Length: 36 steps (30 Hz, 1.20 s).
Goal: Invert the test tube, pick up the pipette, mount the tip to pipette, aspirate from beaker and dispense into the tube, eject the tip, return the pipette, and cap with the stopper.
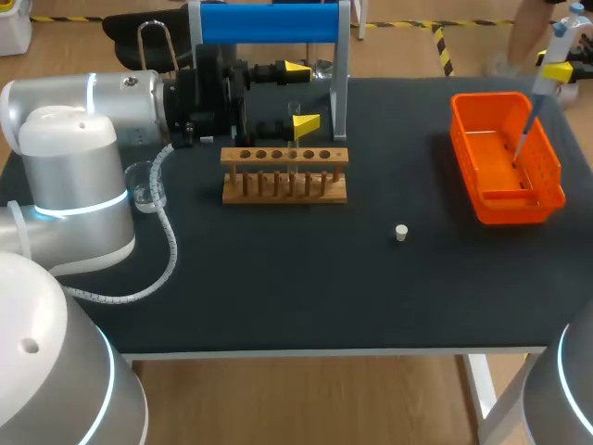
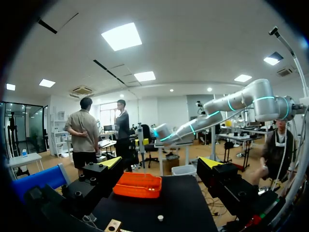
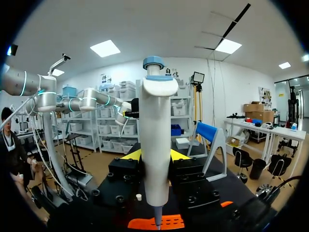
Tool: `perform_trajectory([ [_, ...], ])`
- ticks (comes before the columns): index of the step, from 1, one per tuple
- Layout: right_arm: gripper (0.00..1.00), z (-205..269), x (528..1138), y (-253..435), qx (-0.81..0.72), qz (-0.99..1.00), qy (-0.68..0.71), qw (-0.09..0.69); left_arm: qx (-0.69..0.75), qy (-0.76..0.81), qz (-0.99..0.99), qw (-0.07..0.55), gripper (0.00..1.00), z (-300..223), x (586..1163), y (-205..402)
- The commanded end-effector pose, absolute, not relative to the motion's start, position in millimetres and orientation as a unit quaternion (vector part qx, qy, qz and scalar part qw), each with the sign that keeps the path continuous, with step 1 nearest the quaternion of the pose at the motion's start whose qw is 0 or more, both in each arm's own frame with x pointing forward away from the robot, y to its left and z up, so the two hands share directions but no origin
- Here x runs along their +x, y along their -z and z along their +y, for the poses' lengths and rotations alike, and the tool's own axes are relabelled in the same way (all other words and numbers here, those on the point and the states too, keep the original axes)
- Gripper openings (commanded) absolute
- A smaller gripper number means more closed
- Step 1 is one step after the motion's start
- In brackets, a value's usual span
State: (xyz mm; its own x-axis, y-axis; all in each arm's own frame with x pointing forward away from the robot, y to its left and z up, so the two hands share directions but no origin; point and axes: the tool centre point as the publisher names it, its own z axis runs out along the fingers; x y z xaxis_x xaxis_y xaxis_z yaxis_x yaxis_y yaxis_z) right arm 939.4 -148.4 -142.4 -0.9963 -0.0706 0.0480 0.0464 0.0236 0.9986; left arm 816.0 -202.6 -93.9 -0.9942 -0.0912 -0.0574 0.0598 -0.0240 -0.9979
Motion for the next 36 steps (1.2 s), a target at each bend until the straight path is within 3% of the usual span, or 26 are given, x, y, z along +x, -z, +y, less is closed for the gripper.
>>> perform_trajectory([
  [1, 0.0, -149.7, 940.8, 142.0, 0.01, -0.715, 0.698, 0.043, -0.012, 0.716, 0.696, 0.054, 1.0, -202.8, 815.2, 94.3],
  [36, 0.0, -145.4, 942.4, 141.3, 0.01, -0.716, 0.698, 0.019, -0.012, 0.716, 0.696, 0.054, 1.0, -202.8, 815.2, 94.3],
])
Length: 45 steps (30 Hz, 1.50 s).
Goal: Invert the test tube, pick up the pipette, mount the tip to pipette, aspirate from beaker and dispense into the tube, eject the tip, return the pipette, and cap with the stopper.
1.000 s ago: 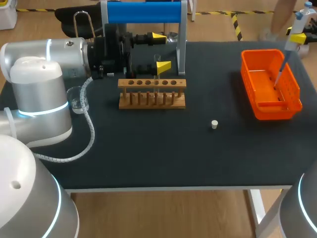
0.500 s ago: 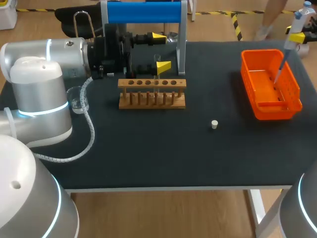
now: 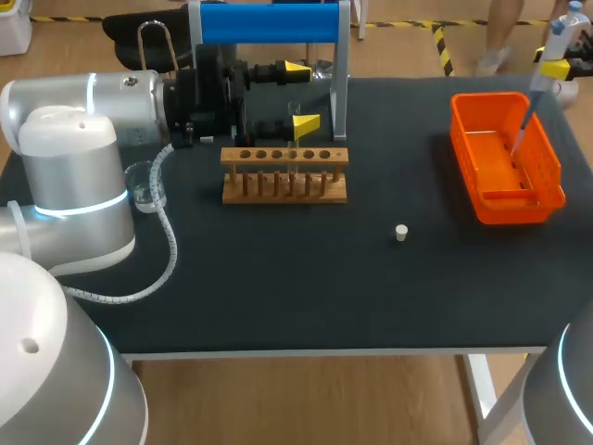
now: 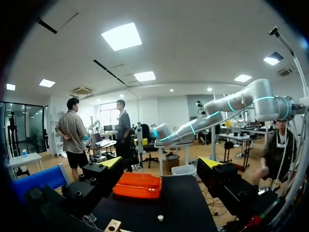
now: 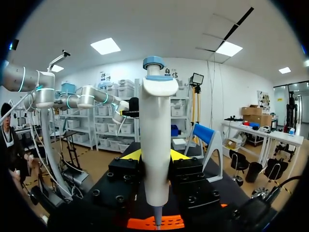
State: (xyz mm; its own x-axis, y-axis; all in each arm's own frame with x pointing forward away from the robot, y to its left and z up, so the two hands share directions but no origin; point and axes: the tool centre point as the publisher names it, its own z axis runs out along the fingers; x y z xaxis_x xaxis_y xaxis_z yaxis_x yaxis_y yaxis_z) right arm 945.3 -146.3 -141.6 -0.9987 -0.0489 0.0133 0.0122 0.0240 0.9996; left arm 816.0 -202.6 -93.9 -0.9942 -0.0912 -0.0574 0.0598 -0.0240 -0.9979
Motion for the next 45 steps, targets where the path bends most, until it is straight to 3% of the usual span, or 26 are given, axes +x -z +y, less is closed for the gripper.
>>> perform_trajectory([
  [1, 0.0, -145.4, 942.4, 141.3, 0.01, -0.716, 0.698, 0.019, -0.012, 0.716, 0.696, 0.054, 1.0, -202.8, 815.2, 94.3],
  [12, 0.0, -145.4, 942.4, 141.3, 0.01, -0.716, 0.698, 0.019, -0.012, 0.716, 0.696, 0.054, 1.0, -202.8, 815.2, 94.3],
  [27, 0.0, -145.4, 942.4, 141.3, 0.01, -0.716, 0.698, 0.019, -0.009, 0.698, 0.714, 0.053, 1.0, -293.1, 838.4, 51.9],
  [35, 0.0, -145.4, 942.4, 141.3, 0.01, -0.716, 0.698, 0.019, 0.009, 0.692, 0.721, 0.013, 1.0, -365.8, 860.3, 35.3],
  [42, 0.0, -145.4, 942.4, 141.3, 0.01, -0.716, 0.698, 0.019, 0.009, 0.692, 0.721, 0.013, 1.0, -365.8, 860.3, 35.3],
  [43, 0.0, -145.4, 942.4, 141.3, 0.01, -0.716, 0.698, 0.019, 0.009, 0.692, 0.721, 0.013, 0.85, -365.8, 860.3, 35.3],
  [44, 0.0, -145.4, 942.4, 141.3, 0.01, -0.716, 0.698, 0.019, 0.009, 0.692, 0.721, 0.013, 0.37, -365.8, 860.3, 35.3],
  [45, 0.0, -145.4, 942.4, 141.3, 0.01, -0.716, 0.698, 0.019, 0.009, 0.692, 0.721, 0.013, 0.0, -365.8, 860.3, 35.3],
])
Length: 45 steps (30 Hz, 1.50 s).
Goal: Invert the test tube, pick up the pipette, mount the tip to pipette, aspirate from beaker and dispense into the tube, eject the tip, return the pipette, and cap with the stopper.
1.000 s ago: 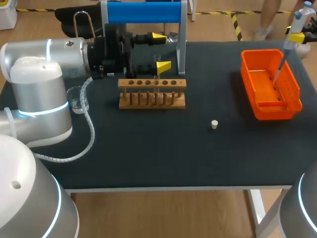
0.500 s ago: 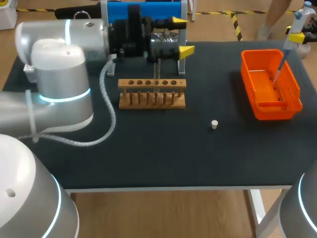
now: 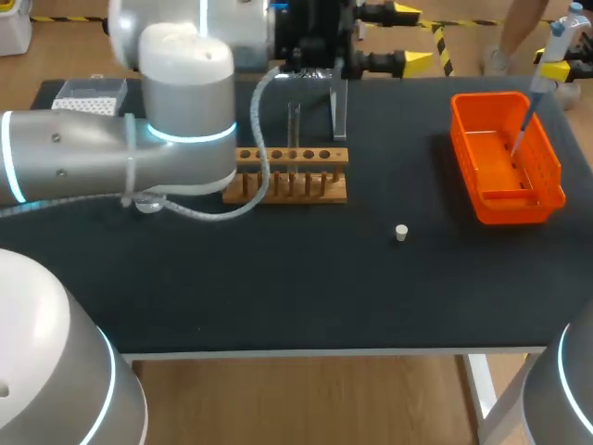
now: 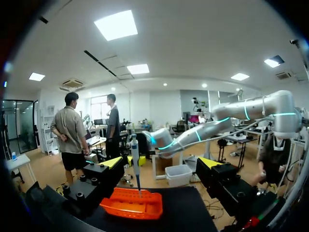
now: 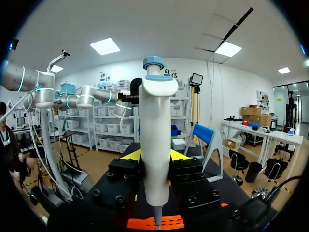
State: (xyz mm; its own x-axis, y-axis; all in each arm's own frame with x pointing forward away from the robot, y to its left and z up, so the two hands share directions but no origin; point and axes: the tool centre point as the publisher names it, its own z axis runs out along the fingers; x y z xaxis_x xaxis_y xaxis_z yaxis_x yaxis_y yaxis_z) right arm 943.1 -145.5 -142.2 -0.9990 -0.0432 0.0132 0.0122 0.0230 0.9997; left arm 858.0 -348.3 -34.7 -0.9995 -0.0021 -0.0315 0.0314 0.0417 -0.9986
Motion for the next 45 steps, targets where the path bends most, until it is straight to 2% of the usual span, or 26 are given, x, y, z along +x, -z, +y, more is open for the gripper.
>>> perform_trajectory([
  [1, 0.0, -145.4, 942.4, 141.3, 0.01, -0.716, 0.698, 0.019, 0.009, 0.692, 0.721, 0.013, 0.0, -365.8, 860.3, 35.3],
  [15, 0.0, -145.4, 942.4, 141.3, 0.01, -0.716, 0.698, 0.019, 0.009, 0.692, 0.721, 0.013, 0.0, -365.8, 860.3, 35.3],
  [34, 0.0, -145.4, 942.4, 141.3, 0.01, -0.716, 0.698, 0.019, 0.039, 0.724, 0.688, 0.044, 0.0, -458.9, 896.2, 29.3],
  [45, 0.0, -145.4, 942.4, 141.3, 0.01, -0.716, 0.698, 0.019, 0.033, 0.727, 0.686, 0.031, 0.0, -502.0, 910.8, 28.6],
])
